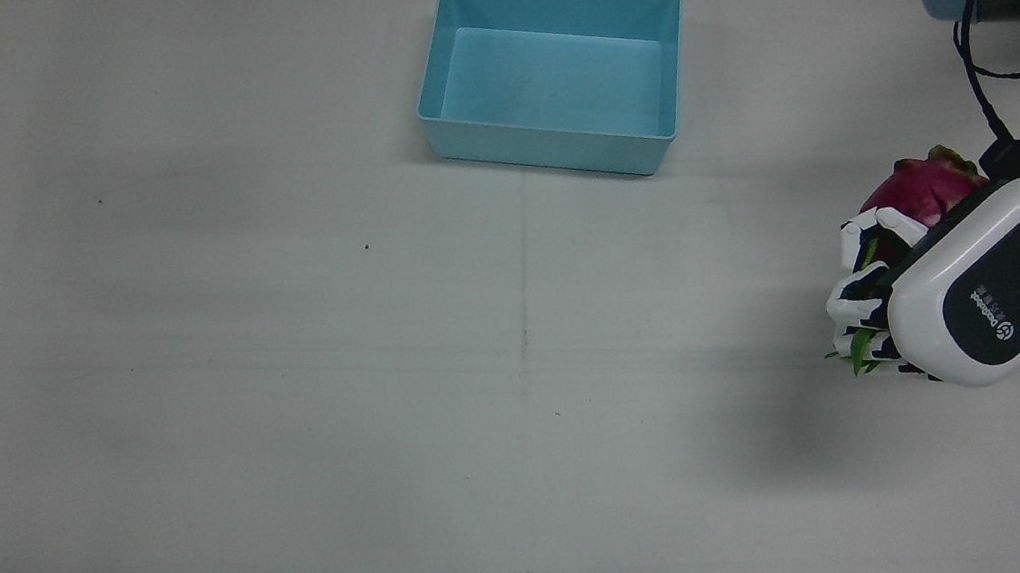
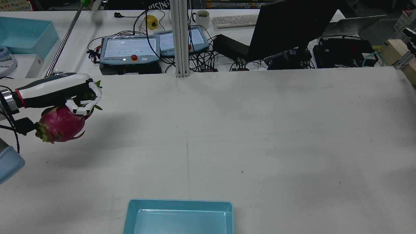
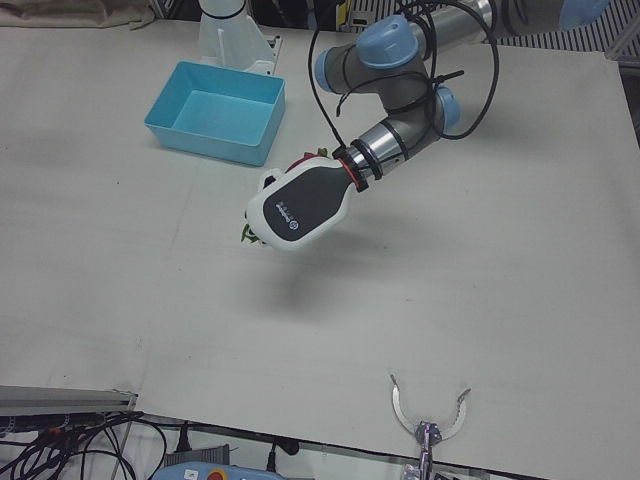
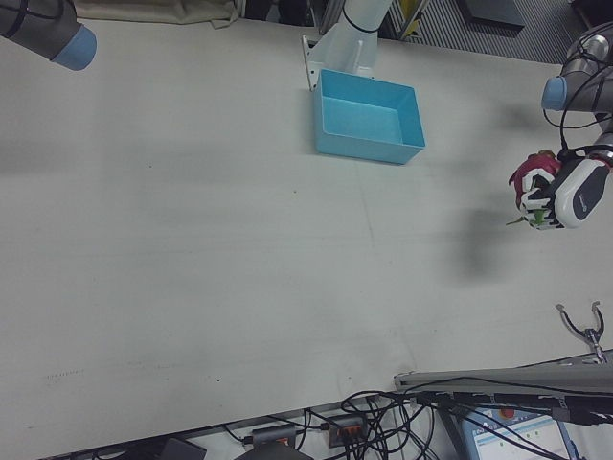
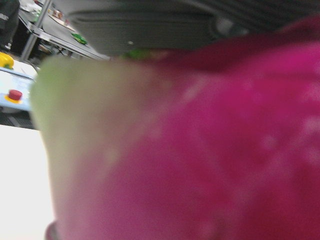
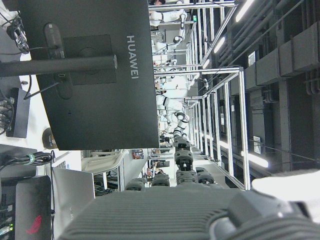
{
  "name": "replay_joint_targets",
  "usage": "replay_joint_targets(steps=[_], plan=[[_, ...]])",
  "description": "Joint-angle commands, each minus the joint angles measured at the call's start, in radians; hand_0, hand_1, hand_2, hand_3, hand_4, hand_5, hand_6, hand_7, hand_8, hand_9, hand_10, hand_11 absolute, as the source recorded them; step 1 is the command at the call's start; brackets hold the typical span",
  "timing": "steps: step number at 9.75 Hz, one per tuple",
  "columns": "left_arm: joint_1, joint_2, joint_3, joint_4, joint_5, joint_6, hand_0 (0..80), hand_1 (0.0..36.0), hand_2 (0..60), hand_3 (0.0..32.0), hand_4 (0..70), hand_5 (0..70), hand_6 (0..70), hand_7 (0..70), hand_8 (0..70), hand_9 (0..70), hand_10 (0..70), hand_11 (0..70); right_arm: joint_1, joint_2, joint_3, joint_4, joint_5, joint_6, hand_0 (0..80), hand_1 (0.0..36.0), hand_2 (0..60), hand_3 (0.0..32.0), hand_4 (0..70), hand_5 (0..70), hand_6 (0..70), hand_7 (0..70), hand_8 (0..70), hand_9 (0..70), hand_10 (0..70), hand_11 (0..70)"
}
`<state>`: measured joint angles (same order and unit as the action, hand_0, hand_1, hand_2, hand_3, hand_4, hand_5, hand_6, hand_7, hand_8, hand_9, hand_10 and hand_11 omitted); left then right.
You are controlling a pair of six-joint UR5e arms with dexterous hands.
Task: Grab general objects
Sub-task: 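Carry the dragon fruit over the light-blue tray with the left hand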
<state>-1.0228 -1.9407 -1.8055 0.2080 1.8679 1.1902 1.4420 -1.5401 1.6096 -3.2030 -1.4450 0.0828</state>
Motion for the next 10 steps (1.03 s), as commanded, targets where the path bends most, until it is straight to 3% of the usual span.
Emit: replay_joint_targets(steps=[1, 3, 5, 7, 9, 10], plan=[[0.108, 0.103, -0.15, -0.183, 0.059, -0.225, 39.8, 1.2, 60.0, 0.0, 70.0, 70.0, 70.0, 70.0, 70.0, 70.0, 70.0, 70.0, 0.0, -0.002, 0.001, 0.0, 0.0, 0.0, 0.0, 0.0, 0.0, 0.0, 0.0, 0.0, 0.0, 0.0, 0.0, 0.0, 0.0, 0.0], [0.362, 0.051, -0.182, -0.203, 0.007, -0.267, 43.1, 5.2, 60.0, 0.0, 70.0, 70.0, 70.0, 70.0, 70.0, 70.0, 70.0, 70.0, 0.0, 0.0, 0.0, 0.0, 0.0, 0.0, 0.0, 0.0, 0.0, 0.0, 0.0, 0.0, 0.0, 0.0, 0.0, 0.0, 0.0, 0.0], [0.545, -0.058, -0.172, -0.191, -0.039, -0.284, 45.9, 8.5, 60.0, 0.0, 70.0, 70.0, 70.0, 70.0, 70.0, 70.0, 70.0, 70.0, 0.0, -0.002, 0.0, 0.0, 0.0, 0.0, 0.0, 0.0, 0.0, 0.0, 0.0, 0.0, 0.0, 0.0, 0.0, 0.0, 0.0, 0.0], [0.579, -0.174, -0.121, -0.183, -0.041, -0.351, 46.7, 10.8, 60.0, 0.0, 70.0, 70.0, 70.0, 70.0, 70.0, 70.0, 70.0, 70.0, 0.0, -0.002, 0.0, 0.0, 0.0, 0.0, 0.0, 0.0, 0.0, 0.0, 0.0, 0.0, 0.0, 0.0, 0.0, 0.0, 0.0, 0.0], [0.582, -0.216, -0.109, -0.197, -0.049, -0.366, 46.7, 11.5, 60.0, 0.0, 70.0, 70.0, 70.0, 70.0, 70.0, 70.0, 70.0, 70.0, 0.0, 0.0, 0.0, 0.0, 0.0, 0.0, 0.0, 0.0, 0.0, 0.0, 0.0, 0.0, 0.0, 0.0, 0.0, 0.0, 0.0, 0.0], [0.586, -0.202, -0.076, -0.316, -0.093, -0.415, 46.6, 10.7, 60.0, 0.0, 70.0, 70.0, 70.0, 70.0, 70.0, 70.0, 70.0, 70.0, 0.0, -0.002, 0.0, 0.0, 0.0, 0.0, 0.0, 0.0, 0.0, 0.0, 0.0, 0.0, 0.0, 0.0, 0.0, 0.0, 0.0, 0.0]])
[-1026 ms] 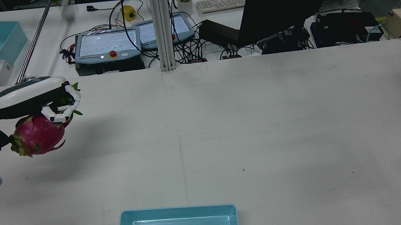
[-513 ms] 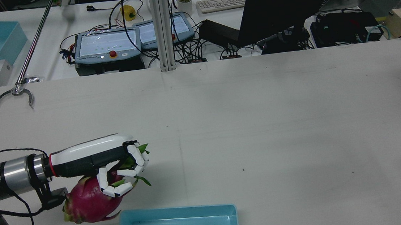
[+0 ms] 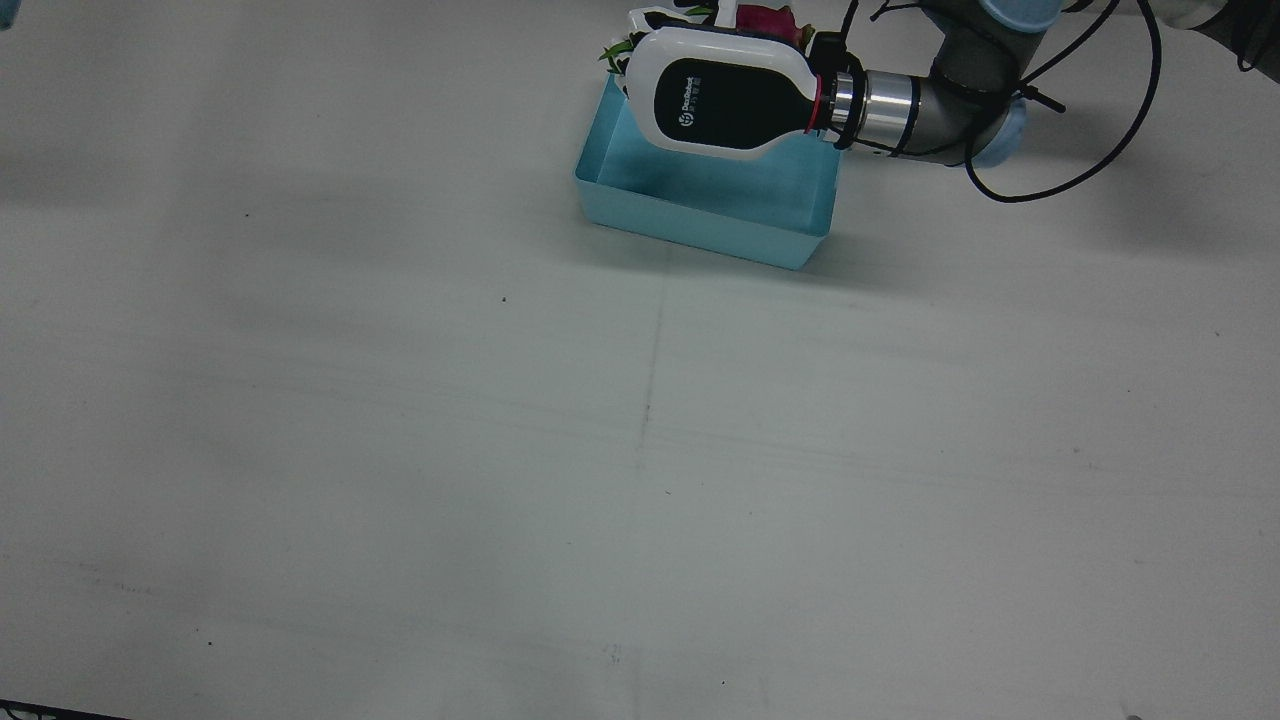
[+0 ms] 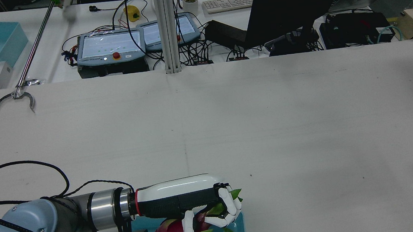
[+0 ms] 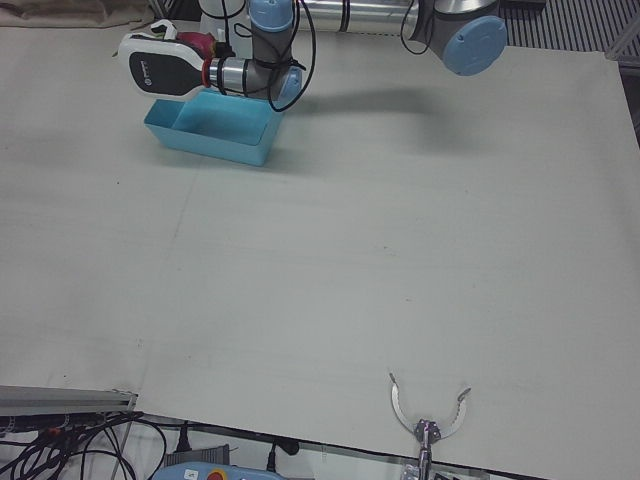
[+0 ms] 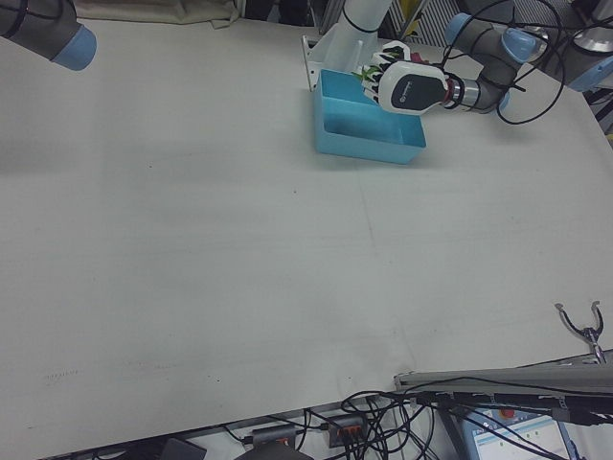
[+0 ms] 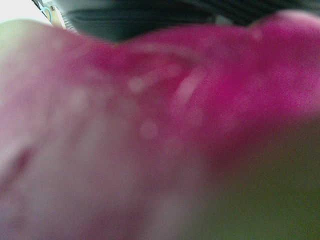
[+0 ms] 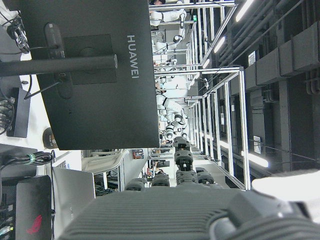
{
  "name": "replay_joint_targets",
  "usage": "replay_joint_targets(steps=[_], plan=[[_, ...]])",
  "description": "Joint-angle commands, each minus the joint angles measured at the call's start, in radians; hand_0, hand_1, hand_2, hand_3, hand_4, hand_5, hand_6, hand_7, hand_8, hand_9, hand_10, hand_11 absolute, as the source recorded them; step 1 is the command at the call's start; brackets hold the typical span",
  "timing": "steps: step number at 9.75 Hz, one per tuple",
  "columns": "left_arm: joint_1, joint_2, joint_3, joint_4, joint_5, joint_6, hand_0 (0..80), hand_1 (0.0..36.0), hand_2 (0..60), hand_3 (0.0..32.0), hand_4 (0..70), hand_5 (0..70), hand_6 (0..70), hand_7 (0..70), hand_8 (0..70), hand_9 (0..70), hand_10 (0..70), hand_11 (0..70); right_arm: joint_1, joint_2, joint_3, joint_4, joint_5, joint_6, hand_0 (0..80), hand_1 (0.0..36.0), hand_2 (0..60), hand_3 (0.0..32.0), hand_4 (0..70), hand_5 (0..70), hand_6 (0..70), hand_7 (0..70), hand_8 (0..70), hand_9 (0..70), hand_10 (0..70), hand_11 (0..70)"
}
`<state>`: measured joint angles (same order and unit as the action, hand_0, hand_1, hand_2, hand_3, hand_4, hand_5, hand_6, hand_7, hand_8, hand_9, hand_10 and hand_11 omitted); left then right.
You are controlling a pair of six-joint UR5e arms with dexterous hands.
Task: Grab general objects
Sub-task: 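Carry the dragon fruit over the light-blue tray with the left hand, then open the left hand to release the dragon fruit into the tray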
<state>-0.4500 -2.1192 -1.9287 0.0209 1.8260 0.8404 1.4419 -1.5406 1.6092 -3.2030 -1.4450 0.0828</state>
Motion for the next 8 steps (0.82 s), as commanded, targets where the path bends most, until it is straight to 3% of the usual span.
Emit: replay_joint_targets(steps=[1, 2, 3, 4, 5, 6, 7, 8], plan=[[0.043, -0.021, 0.075, -0.218, -0.047, -0.104, 46.2, 1.7, 60.0, 0.0, 70.0, 70.0, 70.0, 70.0, 70.0, 70.0, 70.0, 70.0, 0.0, 0.0, 0.0, 0.0, 0.0, 0.0, 0.0, 0.0, 0.0, 0.0, 0.0, 0.0, 0.0, 0.0, 0.0, 0.0, 0.0, 0.0], [0.088, -0.021, 0.095, -0.24, -0.045, -0.104, 47.2, 3.4, 41.6, 0.0, 70.0, 70.0, 70.0, 70.0, 70.0, 70.0, 70.0, 70.0, 0.0, 0.001, 0.0, 0.0, 0.0, 0.0, 0.0, 0.0, 0.0, 0.0, 0.0, 0.0, 0.0, 0.0, 0.0, 0.0, 0.0, 0.0], [0.105, -0.024, 0.096, -0.246, -0.045, -0.104, 51.2, 17.4, 28.3, 0.0, 45.9, 29.1, 37.7, 64.0, 28.8, 43.4, 33.6, 48.7, 0.0, -0.001, 0.001, 0.0, 0.0, 0.0, 0.0, 0.0, 0.0, 0.0, 0.0, 0.0, 0.0, 0.0, 0.0, 0.0, 0.0, 0.0], [0.109, -0.021, 0.099, -0.252, -0.042, -0.104, 49.9, 19.4, 19.2, 0.0, 16.8, 16.8, 11.4, 23.4, 3.4, 8.0, 9.5, 15.4, 0.0, 0.0, 0.0, 0.0, 0.0, 0.0, 0.0, 0.0, 0.0, 0.0, 0.0, 0.0, 0.0, 0.0, 0.0, 0.0, 0.0, 0.0], [0.111, -0.019, 0.105, -0.252, -0.039, -0.106, 49.1, 18.5, 13.3, 0.0, 5.9, 15.3, 6.4, 16.2, 0.2, 1.8, 2.8, 5.9, 0.0, 0.001, 0.0, 0.0, 0.0, 0.0, 0.0, 0.0, 0.0, 0.0, 0.0, 0.0, 0.0, 0.0, 0.0, 0.0, 0.0, 0.0], [0.116, -0.022, 0.102, -0.248, -0.039, -0.106, 48.8, 17.8, 10.9, 0.0, 2.2, 16.9, 5.4, 14.1, 0.1, 1.4, 5.2, 9.4, 0.0, 0.001, 0.0, 0.0, 0.0, 0.0, 0.0, 0.0, 0.0, 0.0, 0.0, 0.0, 0.0, 0.0, 0.0, 0.0, 0.0, 0.0], [0.119, -0.027, 0.105, -0.243, -0.039, -0.107, 48.1, 16.4, 11.5, 0.0, 3.7, 27.3, 9.2, 24.0, 1.0, 5.1, 14.0, 22.0, 0.0, 0.001, 0.0, 0.0, 0.0, 0.002, 0.0, 0.0, 0.0, 0.0, 0.0, 0.0, 0.0, 0.0, 0.0, 0.0, 0.0, 0.0], [0.11, -0.024, 0.112, -0.242, -0.039, -0.109, 48.0, 16.1, 12.1, 0.0, 5.1, 29.7, 11.3, 28.3, 3.0, 8.8, 15.4, 24.1, 0.0, -0.001, 0.0, 0.0, 0.0, 0.0, 0.0, 0.0, 0.0, 0.0, 0.0, 0.0, 0.0, 0.0, 0.0, 0.0, 0.0, 0.0]])
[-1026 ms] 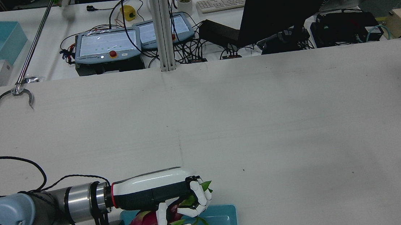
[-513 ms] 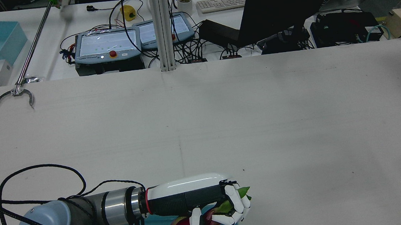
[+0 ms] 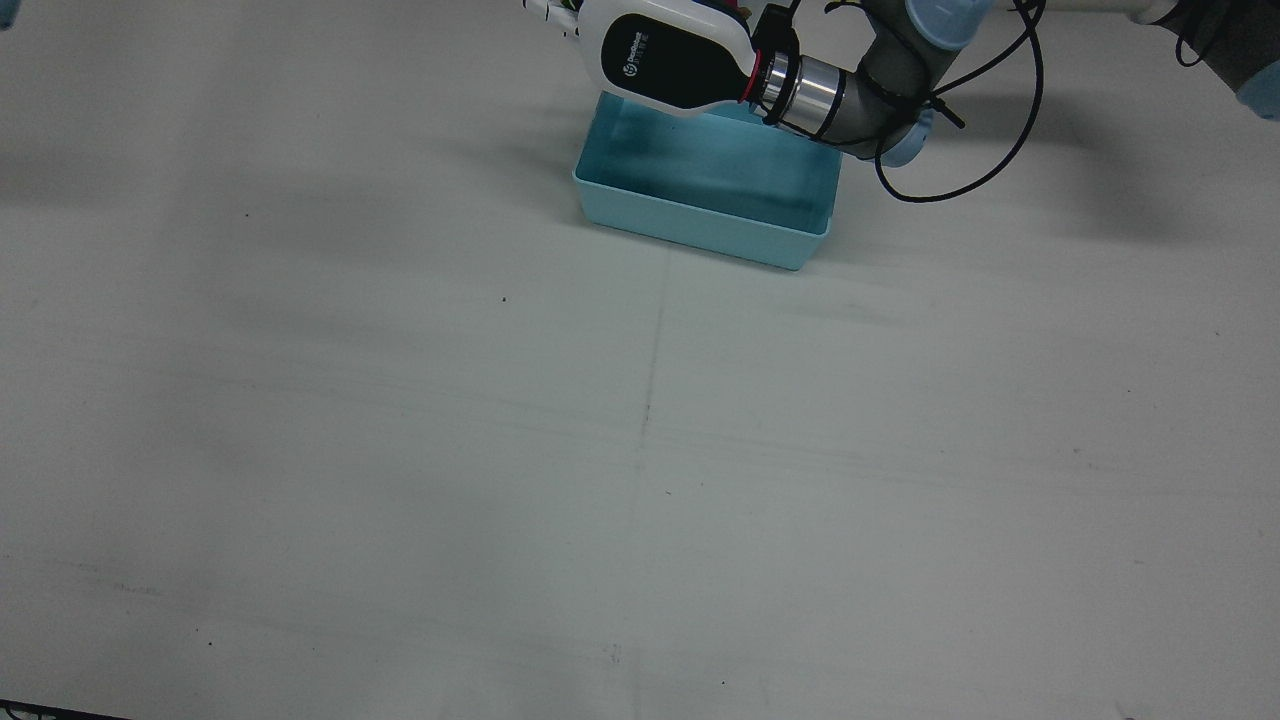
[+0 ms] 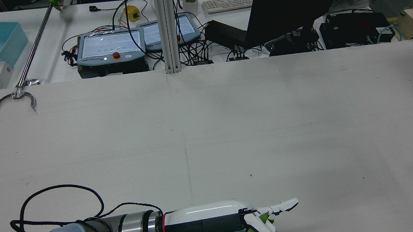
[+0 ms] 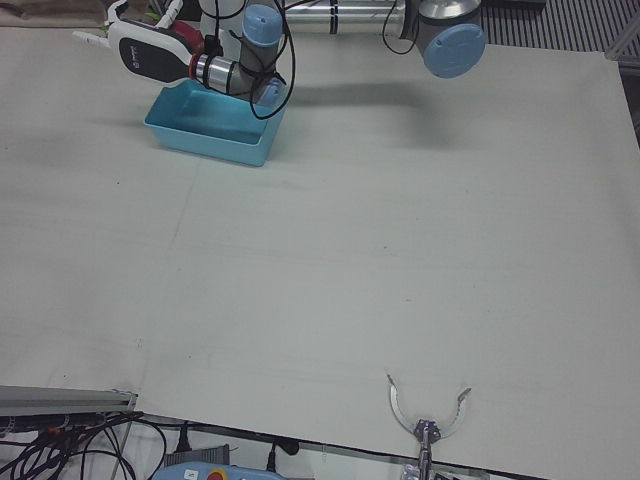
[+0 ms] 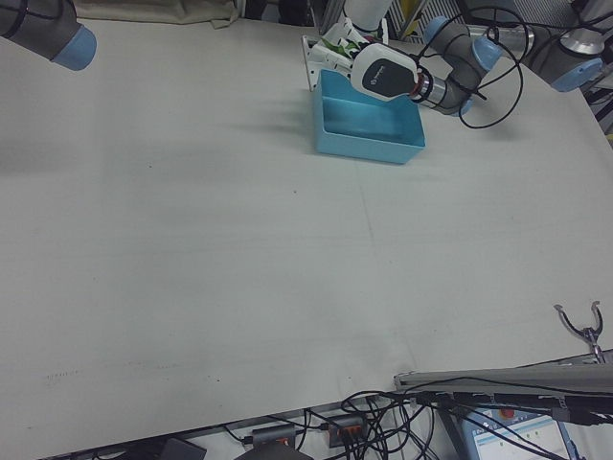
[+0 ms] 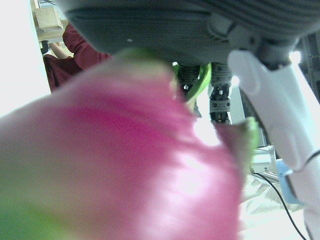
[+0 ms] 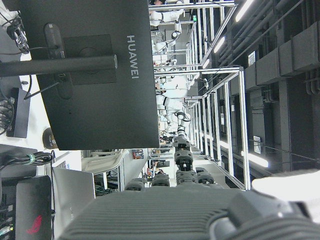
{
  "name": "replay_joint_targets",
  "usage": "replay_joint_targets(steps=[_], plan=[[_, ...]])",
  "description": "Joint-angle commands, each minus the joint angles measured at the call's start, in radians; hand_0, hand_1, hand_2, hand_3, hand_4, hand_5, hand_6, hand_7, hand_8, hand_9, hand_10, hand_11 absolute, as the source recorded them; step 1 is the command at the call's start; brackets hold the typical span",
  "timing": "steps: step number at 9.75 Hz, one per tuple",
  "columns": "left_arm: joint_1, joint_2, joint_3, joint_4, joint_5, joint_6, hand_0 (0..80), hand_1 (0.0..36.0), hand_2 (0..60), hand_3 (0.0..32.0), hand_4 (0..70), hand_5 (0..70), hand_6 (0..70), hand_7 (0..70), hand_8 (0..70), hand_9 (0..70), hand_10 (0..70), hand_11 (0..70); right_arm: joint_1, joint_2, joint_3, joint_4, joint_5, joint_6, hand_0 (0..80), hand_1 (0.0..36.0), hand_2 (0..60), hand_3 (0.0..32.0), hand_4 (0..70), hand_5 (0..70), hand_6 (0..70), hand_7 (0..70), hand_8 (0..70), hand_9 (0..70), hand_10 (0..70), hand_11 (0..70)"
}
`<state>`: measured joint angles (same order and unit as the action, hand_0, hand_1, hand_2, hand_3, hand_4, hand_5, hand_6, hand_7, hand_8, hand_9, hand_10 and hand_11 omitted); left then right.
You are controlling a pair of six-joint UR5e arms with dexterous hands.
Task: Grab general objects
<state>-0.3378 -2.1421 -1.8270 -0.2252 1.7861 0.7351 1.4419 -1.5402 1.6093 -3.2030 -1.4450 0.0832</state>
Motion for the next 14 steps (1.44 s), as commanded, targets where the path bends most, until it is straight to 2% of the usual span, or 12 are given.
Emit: replay_joint_targets(steps=[1, 2, 3, 4, 5, 6, 7, 8, 9, 10, 12, 14], plan=[[-0.015, 0.001, 0.011, 0.007, 0.002, -0.006, 48.2, 16.1, 12.4, 0.0, 6.5, 30.5, 12.1, 29.1, 3.6, 9.7, 15.5, 24.1, 0.0, 0.0, 0.0, 0.0, 0.0, 0.0, 0.0, 0.0, 0.0, 0.0, 0.0, 0.0, 0.0, 0.0, 0.0, 0.0, 0.0, 0.0], [-0.017, 0.001, 0.015, 0.013, 0.004, -0.008, 48.2, 15.9, 12.7, 0.0, 8.3, 31.5, 13.3, 31.6, 4.2, 10.7, 16.1, 25.0, 0.0, 0.0, 0.0, 0.0, 0.0, 0.0, 0.0, 0.0, 0.0, 0.0, 0.0, 0.0, 0.0, 0.0, 0.0, 0.0, 0.0, 0.0], [-0.039, 0.002, 0.04, 0.015, 0.004, -0.008, 48.0, 15.4, 12.8, 0.0, 9.2, 34.7, 14.9, 35.1, 6.1, 13.6, 19.8, 30.3, 0.0, 0.0, 0.0, 0.0, 0.0, 0.0, 0.0, 0.0, 0.0, 0.0, 0.0, 0.0, 0.0, 0.0, 0.0, 0.0, 0.0, 0.0], [-0.056, 0.004, 0.075, 0.017, 0.004, -0.009, 48.0, 14.7, 13.6, 0.0, 11.4, 38.0, 18.9, 42.4, 10.5, 20.0, 25.7, 38.6, 0.0, 0.0, 0.0, 0.0, 0.0, 0.0, 0.0, 0.0, 0.0, 0.0, 0.0, 0.0, 0.0, 0.0, 0.0, 0.0, 0.0, 0.0], [-0.073, 0.011, 0.121, 0.024, 0.006, -0.01, 48.2, 13.8, 14.2, 0.0, 16.7, 41.3, 26.0, 54.4, 16.5, 28.9, 31.4, 46.0, 0.0, 0.0, 0.0, 0.0, 0.0, 0.0, 0.0, 0.0, 0.0, 0.0, 0.0, 0.0, 0.0, 0.0, 0.0, 0.0, 0.0, 0.0], [-0.128, 0.017, 0.146, 0.035, 0.013, -0.006, 47.9, 11.1, 15.0, 0.0, 28.7, 48.6, 40.1, 70.0, 30.2, 47.3, 44.4, 62.9, 0.0, -0.001, 0.0, 0.0, 0.0, 0.0, 0.0, 0.0, 0.0, 0.0, 0.0, 0.0, 0.0, 0.0, 0.0, 0.0, 0.0, 0.0], [-0.218, 0.045, 0.155, 0.038, 0.015, -0.008, 47.8, 7.1, 19.2, 0.0, 56.3, 60.3, 62.4, 70.0, 49.7, 70.0, 66.7, 70.0, 0.0, 0.0, 0.0, 0.0, 0.0, 0.0, 0.0, 0.0, 0.0, 0.0, 0.0, 0.0, 0.0, 0.0, 0.0, 0.0, 0.0, 0.0], [-0.316, 0.068, 0.163, 0.075, 0.022, -0.009, 48.2, 3.8, 29.4, 0.0, 70.0, 70.0, 70.0, 70.0, 69.8, 70.0, 70.0, 70.0, 0.0, 0.0, 0.0, 0.0, 0.0, 0.0, 0.0, 0.0, 0.0, 0.0, 0.0, 0.0, 0.0, 0.0, 0.0, 0.0, 0.0, 0.0], [-0.43, 0.071, 0.217, 0.092, 0.032, -0.011, 49.4, 0.0, 35.5, 0.0, 70.0, 70.0, 70.0, 70.0, 70.0, 70.0, 70.0, 70.0, 0.0, -0.001, 0.0, 0.0, 0.0, 0.0, 0.0, 0.0, 0.0, 0.0, 0.0, 0.0, 0.0, 0.0, 0.0, 0.0, 0.0, 0.0], [-0.539, 0.064, 0.298, 0.084, 0.033, -0.011, 49.3, 0.0, 40.4, 0.0, 70.0, 70.0, 70.0, 70.0, 70.0, 70.0, 70.0, 70.0, 0.0, -0.001, 0.0, 0.0, 0.0, 0.0, 0.0, 0.0, 0.0, 0.0, 0.0, 0.0, 0.0, 0.0, 0.0, 0.0, 0.0, 0.0], [-0.746, 0.016, 0.461, 0.018, 0.033, -0.013, 47.0, 0.0, 60.0, 0.0, 70.0, 70.0, 70.0, 70.0, 70.0, 70.0, 70.0, 70.0, 0.0, 0.0, 0.0, 0.0, 0.0, 0.0, 0.0, 0.0, 0.0, 0.0, 0.0, 0.0, 0.0, 0.0, 0.0, 0.0, 0.0, 0.0], [-0.921, 0.007, 0.509, -0.005, 0.03, -0.011, 43.8, 0.0, 60.0, 0.0, 70.0, 70.0, 70.0, 70.0, 70.0, 70.0, 70.0, 70.0, 0.0, 0.0, 0.0, 0.0, 0.0, 0.0, 0.0, 0.0, 0.0, 0.0, 0.0, 0.0, 0.0, 0.0, 0.0, 0.0, 0.0, 0.0]])
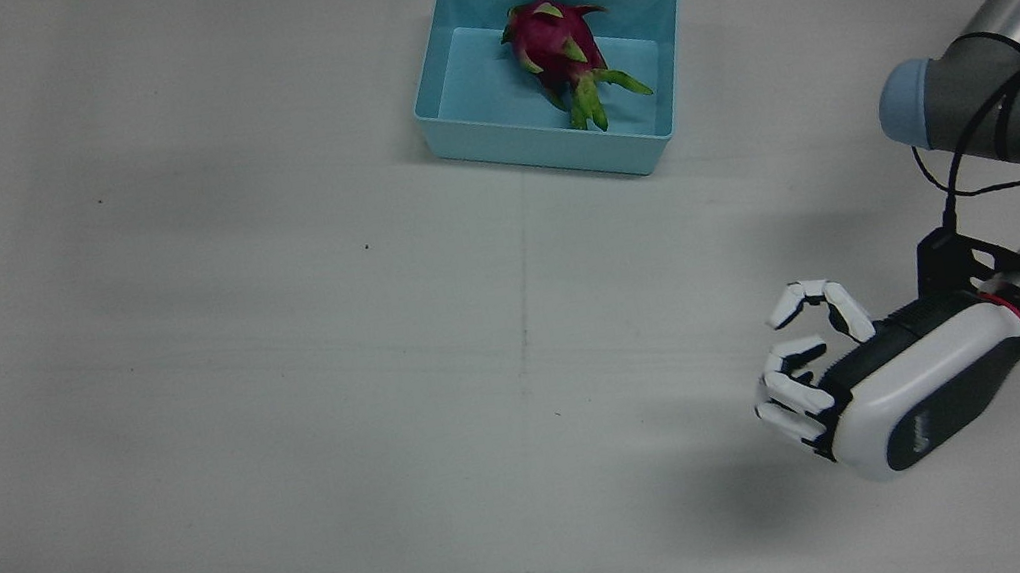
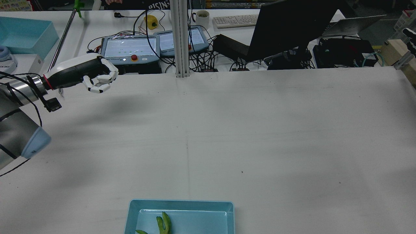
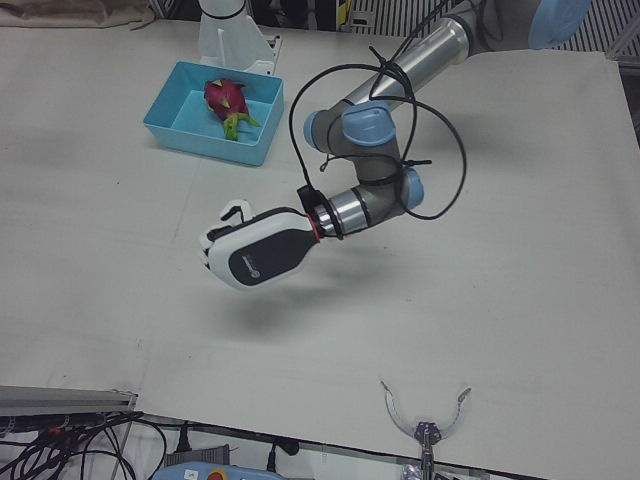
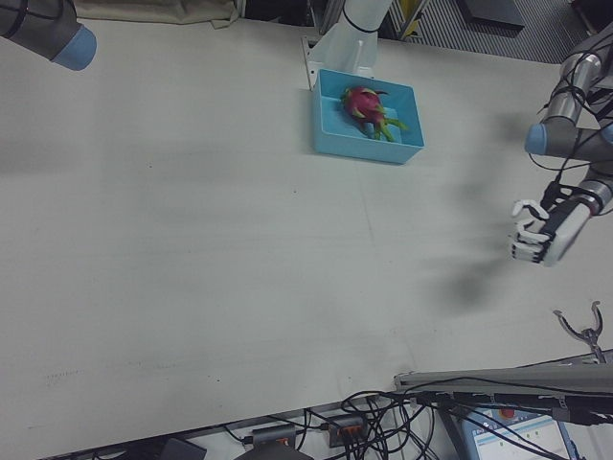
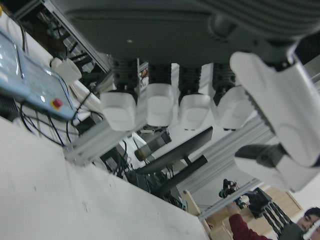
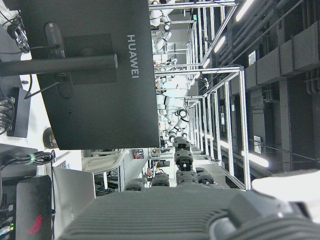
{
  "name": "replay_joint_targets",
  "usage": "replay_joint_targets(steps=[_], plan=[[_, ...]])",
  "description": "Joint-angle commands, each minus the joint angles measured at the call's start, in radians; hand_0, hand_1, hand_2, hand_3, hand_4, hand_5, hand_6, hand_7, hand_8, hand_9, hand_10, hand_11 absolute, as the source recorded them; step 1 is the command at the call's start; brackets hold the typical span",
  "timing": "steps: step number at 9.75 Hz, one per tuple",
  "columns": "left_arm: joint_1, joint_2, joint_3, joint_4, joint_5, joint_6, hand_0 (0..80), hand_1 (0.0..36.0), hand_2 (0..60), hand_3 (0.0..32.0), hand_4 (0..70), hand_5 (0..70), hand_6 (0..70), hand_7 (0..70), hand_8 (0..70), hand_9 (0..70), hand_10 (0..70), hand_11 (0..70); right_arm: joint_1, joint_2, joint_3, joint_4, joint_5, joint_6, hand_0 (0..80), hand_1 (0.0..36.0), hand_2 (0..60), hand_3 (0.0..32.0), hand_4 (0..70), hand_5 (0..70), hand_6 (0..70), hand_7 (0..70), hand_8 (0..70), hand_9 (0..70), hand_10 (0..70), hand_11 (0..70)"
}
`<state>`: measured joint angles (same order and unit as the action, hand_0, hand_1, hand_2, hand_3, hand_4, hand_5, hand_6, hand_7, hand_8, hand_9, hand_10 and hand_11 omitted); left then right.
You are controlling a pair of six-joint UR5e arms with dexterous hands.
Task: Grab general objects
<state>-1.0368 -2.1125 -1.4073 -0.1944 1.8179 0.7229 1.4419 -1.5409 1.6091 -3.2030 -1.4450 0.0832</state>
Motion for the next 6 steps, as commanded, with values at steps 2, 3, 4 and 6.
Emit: replay_joint_targets(steps=[2, 3, 4, 6], plan=[[-0.427, -0.018, 0.085, -0.048, -0.061, 0.036, 41.2, 0.0, 58.1, 0.0, 70.0, 70.0, 70.0, 70.0, 70.0, 70.0, 70.0, 70.0, 0.0, 0.001, 0.0, 0.0, 0.0, 0.0, 0.0, 0.0, 0.0, 0.0, 0.0, 0.0, 0.0, 0.0, 0.0, 0.0, 0.0, 0.0], [-0.469, 0.023, 0.085, -0.097, -0.133, 0.033, 42.3, 0.0, 50.9, 0.0, 70.0, 70.0, 70.0, 70.0, 70.0, 70.0, 70.0, 70.0, 0.0, 0.001, 0.0, 0.0, 0.0, 0.0, 0.0, 0.0, 0.0, 0.0, 0.0, 0.0, 0.0, 0.0, 0.0, 0.0, 0.0, 0.0], [-0.466, 0.152, 0.083, -0.229, -0.263, 0.02, 44.9, 0.0, 40.3, 0.0, 70.0, 70.0, 70.0, 70.0, 70.0, 70.0, 70.0, 70.0, 0.0, 0.001, 0.0, 0.0, 0.0, 0.0, 0.0, 0.0, 0.0, 0.0, 0.0, 0.0, 0.0, 0.0, 0.0, 0.0, 0.0, 0.0], [-0.463, 0.258, 0.091, -0.333, -0.478, 0.001, 46.2, 0.7, 12.8, 0.0, 62.7, 38.2, 70.0, 70.0, 60.4, 70.0, 67.0, 70.0, 0.0, 0.001, 0.0, 0.0, 0.0, 0.0, 0.0, 0.0, 0.0, 0.0, 0.0, 0.0, 0.0, 0.0, 0.0, 0.0, 0.0, 0.0]])
